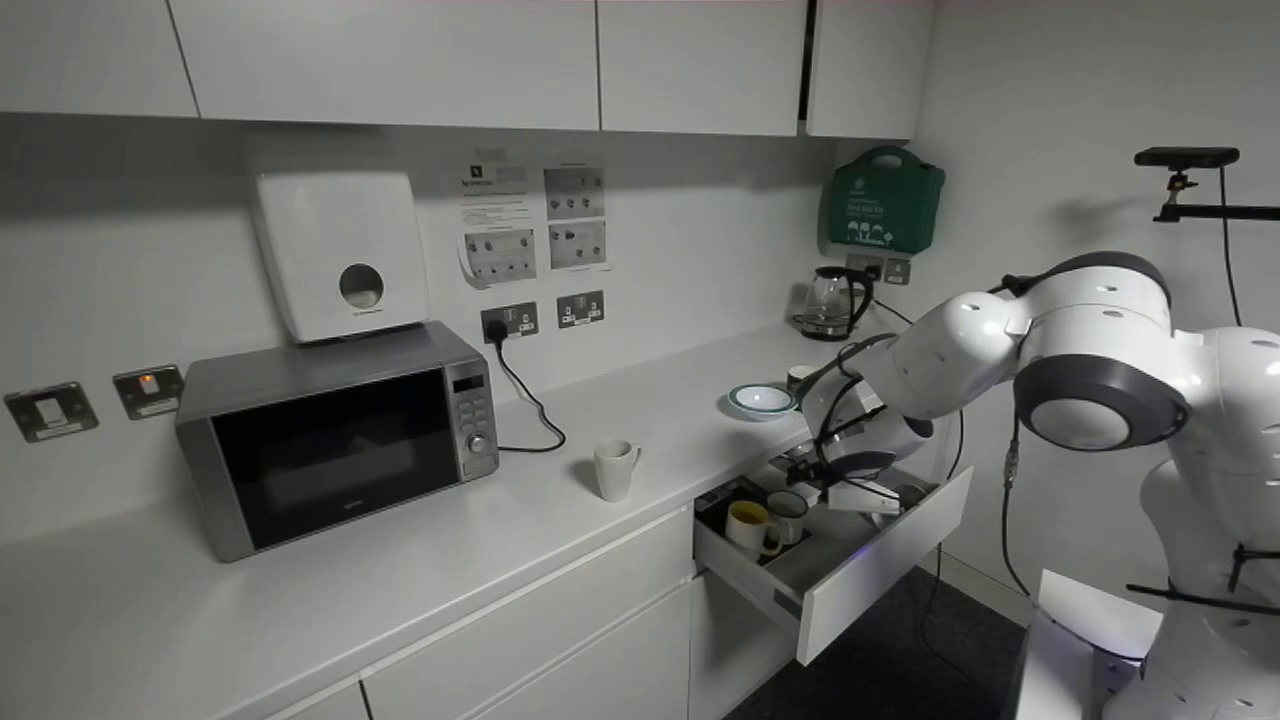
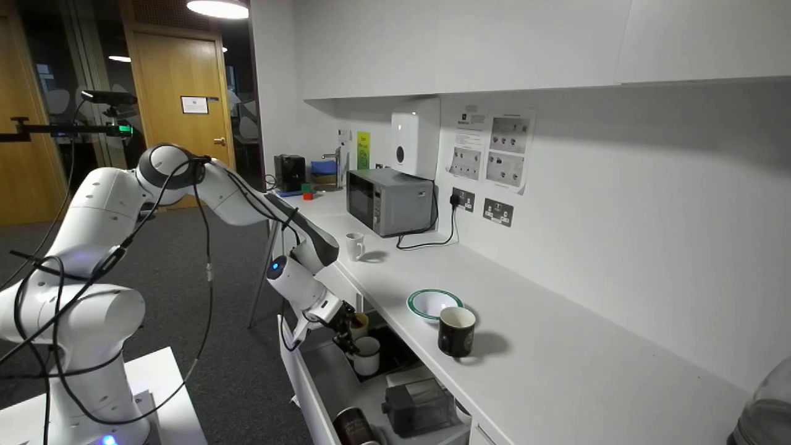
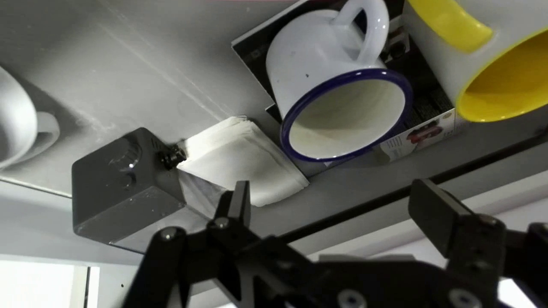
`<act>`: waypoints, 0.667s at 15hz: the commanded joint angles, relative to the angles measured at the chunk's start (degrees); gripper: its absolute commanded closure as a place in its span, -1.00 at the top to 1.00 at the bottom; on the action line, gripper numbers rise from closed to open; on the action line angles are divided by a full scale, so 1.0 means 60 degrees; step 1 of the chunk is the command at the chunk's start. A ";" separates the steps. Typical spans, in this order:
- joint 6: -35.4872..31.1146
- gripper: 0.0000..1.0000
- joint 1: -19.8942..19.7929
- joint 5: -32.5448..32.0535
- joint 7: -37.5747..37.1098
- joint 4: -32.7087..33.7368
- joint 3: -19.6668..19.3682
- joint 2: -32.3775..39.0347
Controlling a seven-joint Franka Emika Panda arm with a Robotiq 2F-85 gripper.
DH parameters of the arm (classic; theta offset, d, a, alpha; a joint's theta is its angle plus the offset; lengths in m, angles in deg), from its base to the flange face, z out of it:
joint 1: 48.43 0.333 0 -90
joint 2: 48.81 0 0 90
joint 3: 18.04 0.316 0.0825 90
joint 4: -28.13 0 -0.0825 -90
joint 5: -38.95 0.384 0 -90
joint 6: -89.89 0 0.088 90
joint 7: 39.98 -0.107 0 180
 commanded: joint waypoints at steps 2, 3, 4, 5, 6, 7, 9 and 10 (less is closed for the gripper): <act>0.0036 1.00 0.0288 -0.1293 0.0609 -0.0840 -0.0776 -0.1326; -0.0029 1.00 0.0372 -0.1562 0.0670 -0.0935 -0.0956 -0.1438; -0.0063 1.00 0.0435 -0.1949 0.0723 -0.1086 -0.1114 -0.1669; -0.0188 1.00 0.0499 -0.2386 0.0740 -0.1247 -0.1251 -0.1863; -0.0268 1.00 0.0538 -0.2921 0.0719 -0.1441 -0.1347 -0.2125; -0.0338 1.00 0.0610 -0.3383 0.0700 -0.1601 -0.1484 -0.2331; -0.0504 1.00 0.0779 -0.4382 0.0608 -0.1974 -0.1789 -0.2849; -0.0578 1.00 0.0814 -0.4942 0.0461 -0.2163 -0.1905 -0.3121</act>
